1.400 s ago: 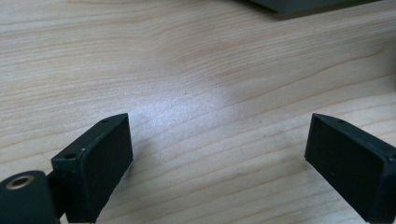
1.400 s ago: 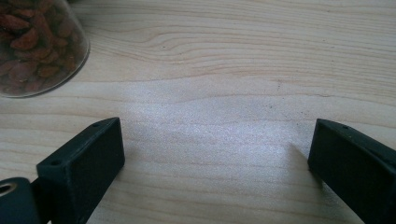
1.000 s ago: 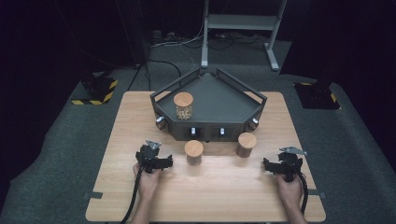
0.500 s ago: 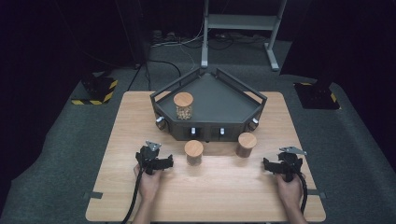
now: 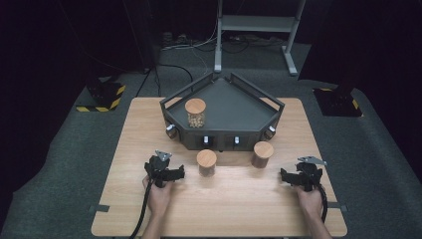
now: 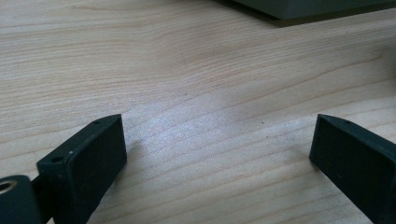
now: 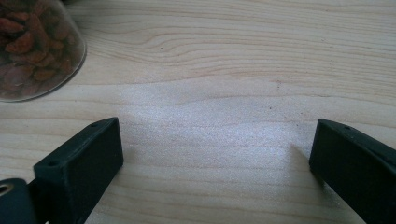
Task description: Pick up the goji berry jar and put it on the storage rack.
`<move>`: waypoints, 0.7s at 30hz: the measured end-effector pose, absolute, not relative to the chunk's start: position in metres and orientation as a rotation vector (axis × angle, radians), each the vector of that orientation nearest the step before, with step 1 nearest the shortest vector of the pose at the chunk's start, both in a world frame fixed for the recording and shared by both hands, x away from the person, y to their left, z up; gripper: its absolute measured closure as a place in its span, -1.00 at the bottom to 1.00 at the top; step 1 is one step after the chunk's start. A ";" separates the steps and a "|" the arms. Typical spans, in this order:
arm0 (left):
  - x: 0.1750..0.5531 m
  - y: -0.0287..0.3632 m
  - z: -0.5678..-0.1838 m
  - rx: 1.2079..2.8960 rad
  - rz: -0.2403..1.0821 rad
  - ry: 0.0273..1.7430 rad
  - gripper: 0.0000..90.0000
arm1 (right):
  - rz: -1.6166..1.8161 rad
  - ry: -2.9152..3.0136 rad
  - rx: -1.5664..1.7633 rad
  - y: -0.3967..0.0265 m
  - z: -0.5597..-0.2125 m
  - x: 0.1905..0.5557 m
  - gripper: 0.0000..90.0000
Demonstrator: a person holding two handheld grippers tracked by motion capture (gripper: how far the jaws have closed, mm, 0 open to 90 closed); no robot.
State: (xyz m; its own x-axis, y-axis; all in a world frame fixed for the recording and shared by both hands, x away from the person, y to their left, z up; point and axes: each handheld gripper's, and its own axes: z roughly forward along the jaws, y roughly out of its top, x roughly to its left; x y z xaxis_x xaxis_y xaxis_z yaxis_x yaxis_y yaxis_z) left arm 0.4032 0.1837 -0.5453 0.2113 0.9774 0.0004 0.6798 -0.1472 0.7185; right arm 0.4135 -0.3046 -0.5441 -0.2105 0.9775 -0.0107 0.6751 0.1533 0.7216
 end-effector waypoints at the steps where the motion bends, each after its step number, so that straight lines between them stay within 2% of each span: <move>1: 0.403 0.184 -0.545 1.899 0.650 1.532 -0.91 | 0.822 1.950 1.571 -0.304 -0.544 0.414 -0.95; 8: 0.403 0.183 -0.545 1.899 0.649 1.532 -0.92 | 0.813 1.940 1.590 -0.304 -0.544 0.414 -0.99; 21: 0.403 0.183 -0.545 1.901 0.649 1.531 -0.92 | 0.832 1.902 1.586 -0.302 -0.539 0.404 -0.93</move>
